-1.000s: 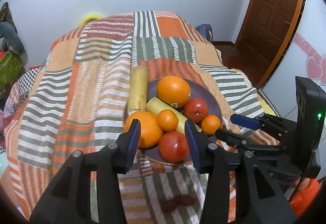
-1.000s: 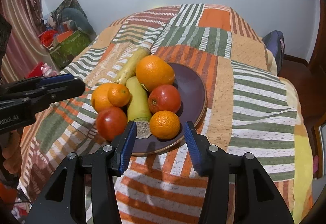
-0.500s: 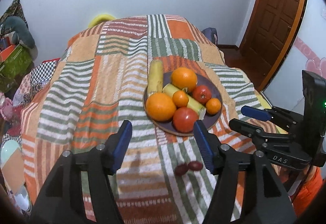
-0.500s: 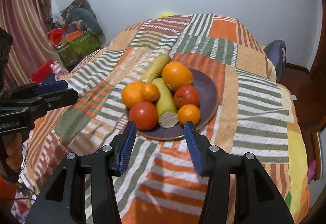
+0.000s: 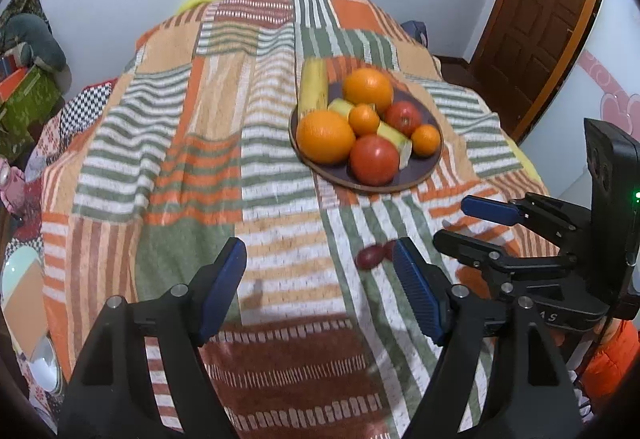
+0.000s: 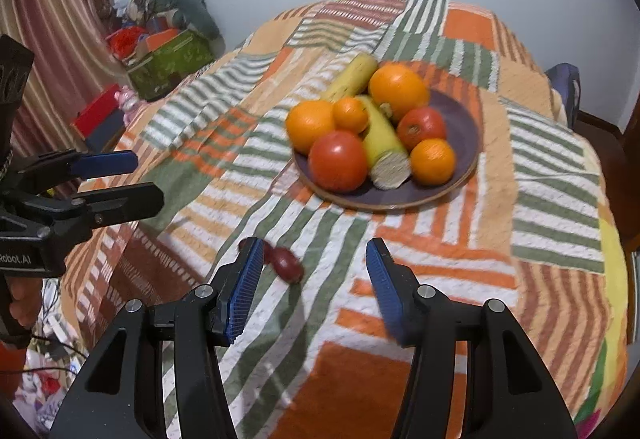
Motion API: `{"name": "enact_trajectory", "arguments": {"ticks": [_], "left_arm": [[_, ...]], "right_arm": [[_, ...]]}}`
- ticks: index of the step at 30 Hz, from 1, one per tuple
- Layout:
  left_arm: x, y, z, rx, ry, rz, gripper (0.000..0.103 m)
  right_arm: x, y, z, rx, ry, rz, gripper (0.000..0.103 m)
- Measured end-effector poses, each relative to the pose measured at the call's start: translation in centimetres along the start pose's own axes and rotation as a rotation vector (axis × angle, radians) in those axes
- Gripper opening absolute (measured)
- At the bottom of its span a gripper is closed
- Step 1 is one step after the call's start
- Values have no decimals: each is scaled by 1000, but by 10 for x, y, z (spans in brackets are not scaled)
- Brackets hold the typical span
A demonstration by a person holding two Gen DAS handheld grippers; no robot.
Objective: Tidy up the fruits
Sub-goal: 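Grasp a dark red grape with the right tool while the left tool grasps the other grape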
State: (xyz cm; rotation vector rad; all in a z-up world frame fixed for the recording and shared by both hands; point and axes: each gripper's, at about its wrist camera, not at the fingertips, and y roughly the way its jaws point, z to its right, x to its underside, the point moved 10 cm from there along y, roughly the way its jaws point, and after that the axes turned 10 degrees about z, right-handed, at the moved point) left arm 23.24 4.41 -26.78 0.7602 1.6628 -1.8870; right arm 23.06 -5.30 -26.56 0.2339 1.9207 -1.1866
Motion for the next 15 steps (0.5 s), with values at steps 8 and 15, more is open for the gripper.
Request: {"name": "enact_trajectory", "arguments": {"ticks": [8, 15], "left_arm": [[20, 9, 1, 14, -8, -32, 76], [27, 24, 1, 38, -30, -65, 76]], "right_arm": [[18, 21, -12, -31, -22, -75, 35], [23, 35, -16, -34, -47, -100, 30]]}}
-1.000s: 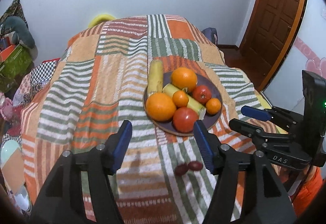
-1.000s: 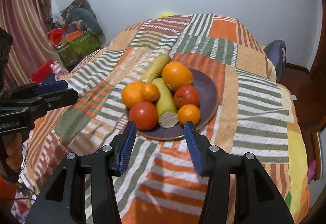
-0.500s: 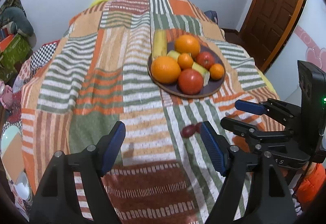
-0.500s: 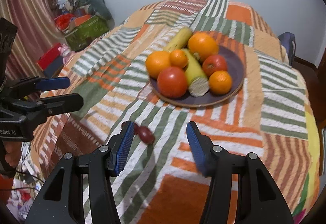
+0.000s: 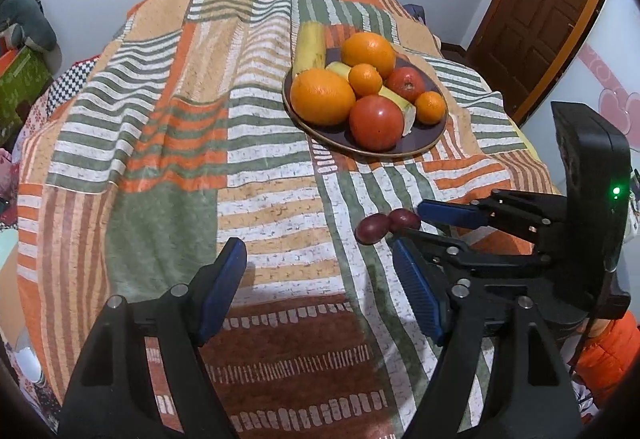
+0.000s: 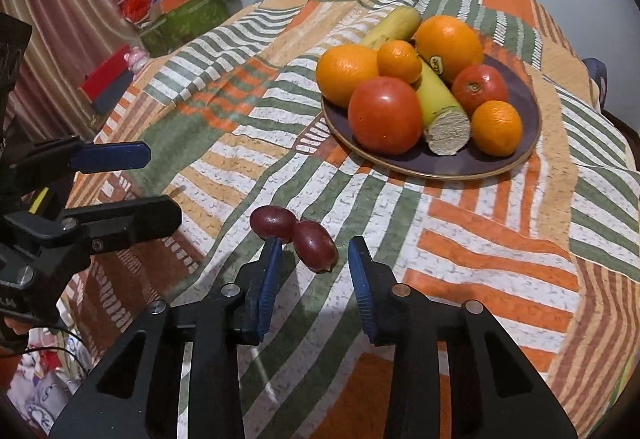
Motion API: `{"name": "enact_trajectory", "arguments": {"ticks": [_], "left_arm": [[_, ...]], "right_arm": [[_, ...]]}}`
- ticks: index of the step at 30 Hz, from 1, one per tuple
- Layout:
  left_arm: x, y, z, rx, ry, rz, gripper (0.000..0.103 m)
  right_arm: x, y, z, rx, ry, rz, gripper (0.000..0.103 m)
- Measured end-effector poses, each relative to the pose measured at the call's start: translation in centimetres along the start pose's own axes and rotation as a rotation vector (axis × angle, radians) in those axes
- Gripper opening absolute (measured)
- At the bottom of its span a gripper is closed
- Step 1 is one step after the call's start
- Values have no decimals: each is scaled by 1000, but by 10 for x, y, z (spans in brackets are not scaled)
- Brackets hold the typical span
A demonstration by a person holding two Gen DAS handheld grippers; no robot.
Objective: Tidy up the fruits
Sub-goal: 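Grasp a dark red grape with the right tool while the left tool grasps the other grape, then carry both grapes to the plate and release them beside the banana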
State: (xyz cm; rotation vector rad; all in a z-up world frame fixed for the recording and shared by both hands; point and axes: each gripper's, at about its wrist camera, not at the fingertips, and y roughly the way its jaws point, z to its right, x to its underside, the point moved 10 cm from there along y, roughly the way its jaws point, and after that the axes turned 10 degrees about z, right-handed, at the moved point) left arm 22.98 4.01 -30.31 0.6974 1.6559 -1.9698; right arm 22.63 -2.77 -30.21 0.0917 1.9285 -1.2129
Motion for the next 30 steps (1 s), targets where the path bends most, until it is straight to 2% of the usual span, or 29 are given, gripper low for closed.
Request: {"name": "enact_trajectory", "arguments": {"ticks": [3, 7, 13, 15, 21, 25, 27, 30], "left_arm": [[2, 6, 3, 10, 1, -14, 76], [4, 13, 10, 23, 12, -25, 73], [6, 27, 24, 45, 36, -58, 59], [7, 32, 28, 50, 48, -63, 50], [8, 48, 35, 55, 63, -82, 39], [7, 55, 37, 51, 73, -80, 38], [7, 56, 39, 53, 77, -76, 27], [7, 57, 39, 53, 79, -73, 25]], "right_arm": [[-1, 3, 0, -5, -14, 3, 21], [-2, -1, 1, -3, -16, 12, 20], [-9, -18, 19, 14, 29, 53, 20], [-11, -23, 26, 24, 44, 64, 20], [-14, -36, 51, 62, 89, 91, 20], [-14, -40, 63, 80, 111, 101, 20], [-14, -42, 67, 84, 118, 103, 20], [-14, -43, 71, 87, 125, 107, 20]]}}
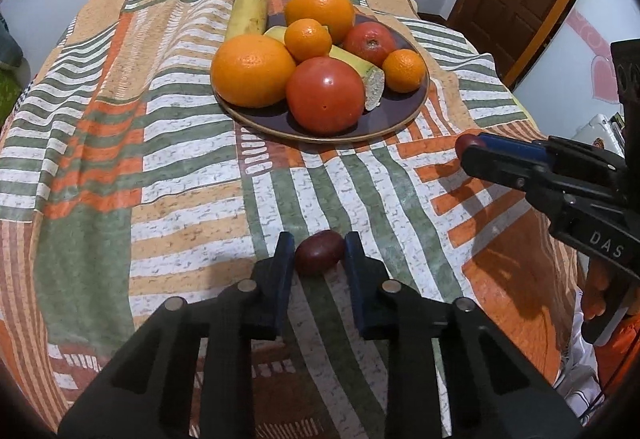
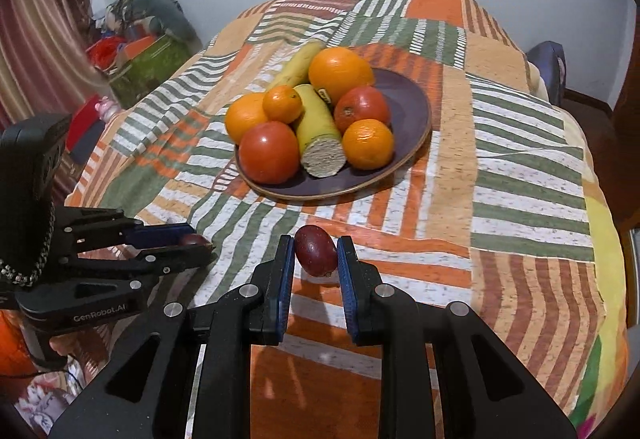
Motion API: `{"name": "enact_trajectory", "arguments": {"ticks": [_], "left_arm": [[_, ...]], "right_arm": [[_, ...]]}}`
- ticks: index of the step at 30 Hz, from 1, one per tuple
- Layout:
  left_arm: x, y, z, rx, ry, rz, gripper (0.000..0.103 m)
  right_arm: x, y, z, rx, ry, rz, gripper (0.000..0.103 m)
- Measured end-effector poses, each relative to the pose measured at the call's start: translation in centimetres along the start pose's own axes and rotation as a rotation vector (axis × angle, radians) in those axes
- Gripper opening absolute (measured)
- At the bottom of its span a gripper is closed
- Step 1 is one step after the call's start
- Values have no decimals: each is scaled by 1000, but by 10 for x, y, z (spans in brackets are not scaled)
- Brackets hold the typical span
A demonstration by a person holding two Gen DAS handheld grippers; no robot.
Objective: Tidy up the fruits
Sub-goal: 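Carry both grapes to the plate and release them beside the banana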
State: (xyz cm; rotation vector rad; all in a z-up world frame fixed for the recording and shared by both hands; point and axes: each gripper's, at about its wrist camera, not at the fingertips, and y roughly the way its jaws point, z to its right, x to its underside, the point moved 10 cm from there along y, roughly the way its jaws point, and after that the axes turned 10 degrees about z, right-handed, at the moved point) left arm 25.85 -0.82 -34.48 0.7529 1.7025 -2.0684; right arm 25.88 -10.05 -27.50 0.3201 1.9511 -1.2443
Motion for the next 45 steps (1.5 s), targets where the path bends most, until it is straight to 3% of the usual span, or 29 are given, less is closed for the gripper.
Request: {"name": "enact_trajectory", "arguments": {"ticks": [9, 24, 45], "left_arm": [[-13, -10, -3, 5, -15, 37, 25], [-72, -26, 1, 19, -12, 159, 25], [-113, 18, 24, 61, 55, 170, 25]], "right_arm": [[-9, 0, 2, -3, -3, 21, 20], [-36, 9, 1, 1, -40, 70, 20], [-30, 38, 6, -24, -31, 38, 20]]}}
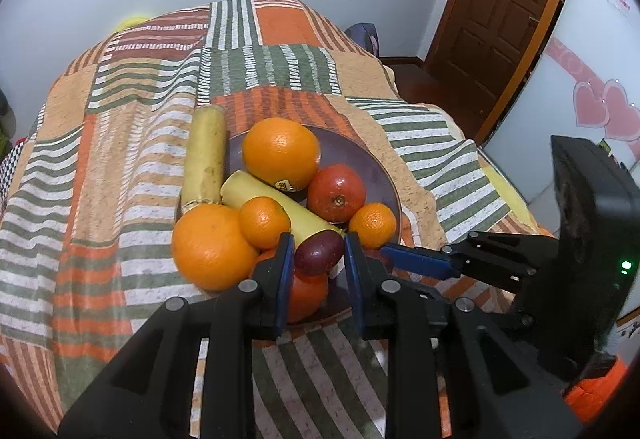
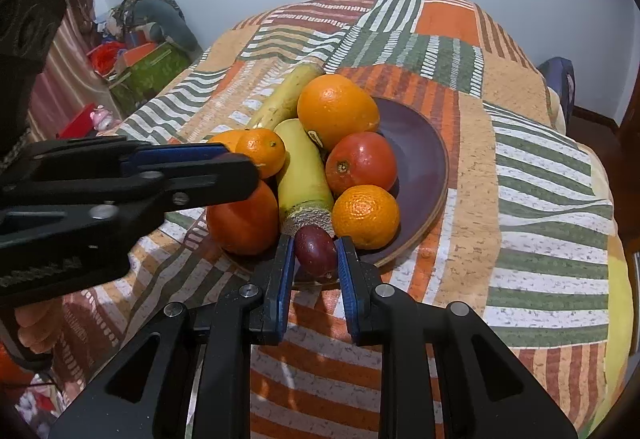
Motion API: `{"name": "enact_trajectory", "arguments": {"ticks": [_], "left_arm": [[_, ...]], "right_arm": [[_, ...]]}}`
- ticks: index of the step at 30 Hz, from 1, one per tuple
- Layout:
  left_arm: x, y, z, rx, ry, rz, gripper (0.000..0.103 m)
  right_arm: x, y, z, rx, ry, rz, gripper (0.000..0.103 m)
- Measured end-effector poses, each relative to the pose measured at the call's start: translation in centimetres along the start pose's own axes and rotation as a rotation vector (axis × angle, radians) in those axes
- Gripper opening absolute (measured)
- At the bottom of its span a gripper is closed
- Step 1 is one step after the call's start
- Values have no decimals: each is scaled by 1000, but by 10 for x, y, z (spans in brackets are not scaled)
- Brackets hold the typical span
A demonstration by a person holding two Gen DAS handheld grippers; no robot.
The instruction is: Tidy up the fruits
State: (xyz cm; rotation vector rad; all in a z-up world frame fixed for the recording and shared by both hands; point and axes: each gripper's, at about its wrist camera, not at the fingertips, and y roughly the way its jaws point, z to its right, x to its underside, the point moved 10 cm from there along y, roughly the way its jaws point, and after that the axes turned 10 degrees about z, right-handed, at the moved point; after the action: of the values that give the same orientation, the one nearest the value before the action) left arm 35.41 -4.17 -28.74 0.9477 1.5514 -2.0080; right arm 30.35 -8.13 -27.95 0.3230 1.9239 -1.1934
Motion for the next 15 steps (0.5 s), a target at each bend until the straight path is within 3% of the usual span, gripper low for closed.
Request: {"name": "enact_trajectory", "arguments": {"ticks": [12, 15], "left_arm": [[5, 10, -3, -11, -8, -21, 25], [5, 6, -5, -12, -16, -18, 29]], "right_arm": [[3, 6, 0, -12, 14, -16, 20], [2, 6, 1, -22, 28, -22, 26]]}}
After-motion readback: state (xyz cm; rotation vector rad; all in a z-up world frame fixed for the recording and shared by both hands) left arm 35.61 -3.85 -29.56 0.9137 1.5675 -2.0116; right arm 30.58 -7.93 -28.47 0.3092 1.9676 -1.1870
